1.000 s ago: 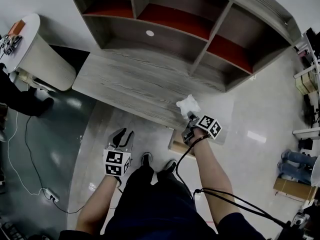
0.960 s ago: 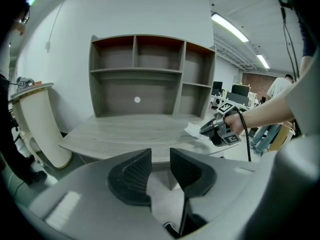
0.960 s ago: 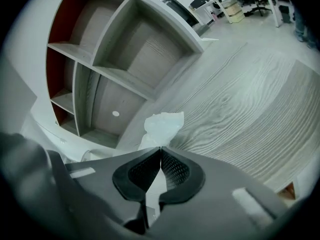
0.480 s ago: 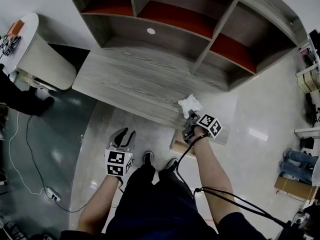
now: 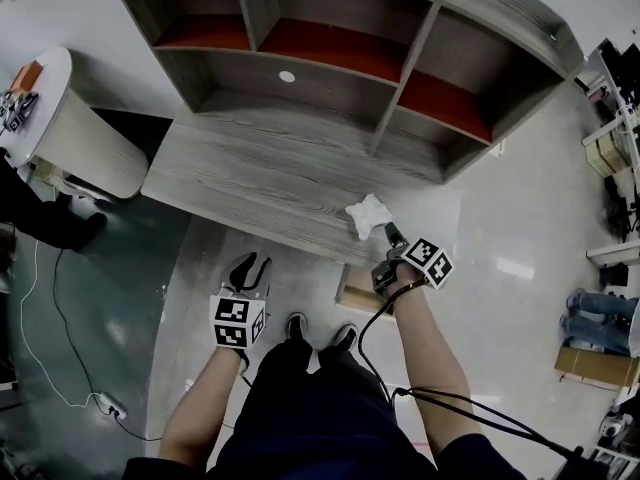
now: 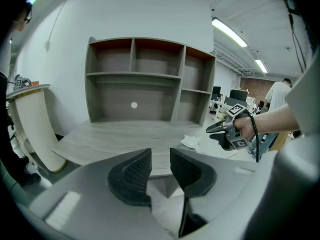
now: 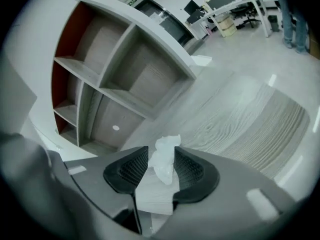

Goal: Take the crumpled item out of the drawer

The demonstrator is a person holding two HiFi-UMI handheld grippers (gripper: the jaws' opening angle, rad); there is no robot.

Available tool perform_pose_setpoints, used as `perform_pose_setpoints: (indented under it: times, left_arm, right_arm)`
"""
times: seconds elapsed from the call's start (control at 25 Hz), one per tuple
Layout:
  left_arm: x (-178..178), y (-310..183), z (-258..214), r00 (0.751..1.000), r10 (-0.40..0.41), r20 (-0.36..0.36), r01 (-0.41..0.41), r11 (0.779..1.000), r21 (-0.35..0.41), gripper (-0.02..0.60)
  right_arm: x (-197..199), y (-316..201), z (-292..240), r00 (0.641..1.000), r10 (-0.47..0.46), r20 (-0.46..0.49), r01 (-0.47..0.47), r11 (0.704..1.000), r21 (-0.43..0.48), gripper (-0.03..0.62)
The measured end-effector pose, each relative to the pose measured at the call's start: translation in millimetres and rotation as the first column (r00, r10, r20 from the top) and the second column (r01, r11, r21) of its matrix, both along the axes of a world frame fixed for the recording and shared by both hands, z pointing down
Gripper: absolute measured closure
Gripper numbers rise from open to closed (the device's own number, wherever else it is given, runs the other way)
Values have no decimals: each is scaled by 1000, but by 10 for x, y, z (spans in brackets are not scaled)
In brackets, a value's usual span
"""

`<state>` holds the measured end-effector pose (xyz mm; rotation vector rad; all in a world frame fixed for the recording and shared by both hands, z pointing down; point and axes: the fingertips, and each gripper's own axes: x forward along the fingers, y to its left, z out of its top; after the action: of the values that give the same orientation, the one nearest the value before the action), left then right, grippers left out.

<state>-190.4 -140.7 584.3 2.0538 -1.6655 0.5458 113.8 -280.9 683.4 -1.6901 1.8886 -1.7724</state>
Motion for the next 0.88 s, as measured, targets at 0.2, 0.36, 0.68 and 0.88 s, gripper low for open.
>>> perform_pose_setpoints:
  times: [0.2,0.36,0.68,0.88]
  left_arm:
    - [140,-172,-297,1000,21,-9,-21,997,71,465]
    - [293,-369,-685,998,43,-40,-36,987,158,465]
    - [795,-567,-1690,988,145,-55,-112,913,392,478]
    - [1192,-659,-2246,971,231,-59,-173,851,495,552]
  right_arm:
    - [51,-56,-805,980,-103,-171,138,968,207,427]
    - [84,-47,-1531,920,-115,-375,261,893,367,428]
    - [4,322,-2803,727,11,-686,512,657,553,479]
    - [-131,567,-3434,668,93,-738,595,530,605,514]
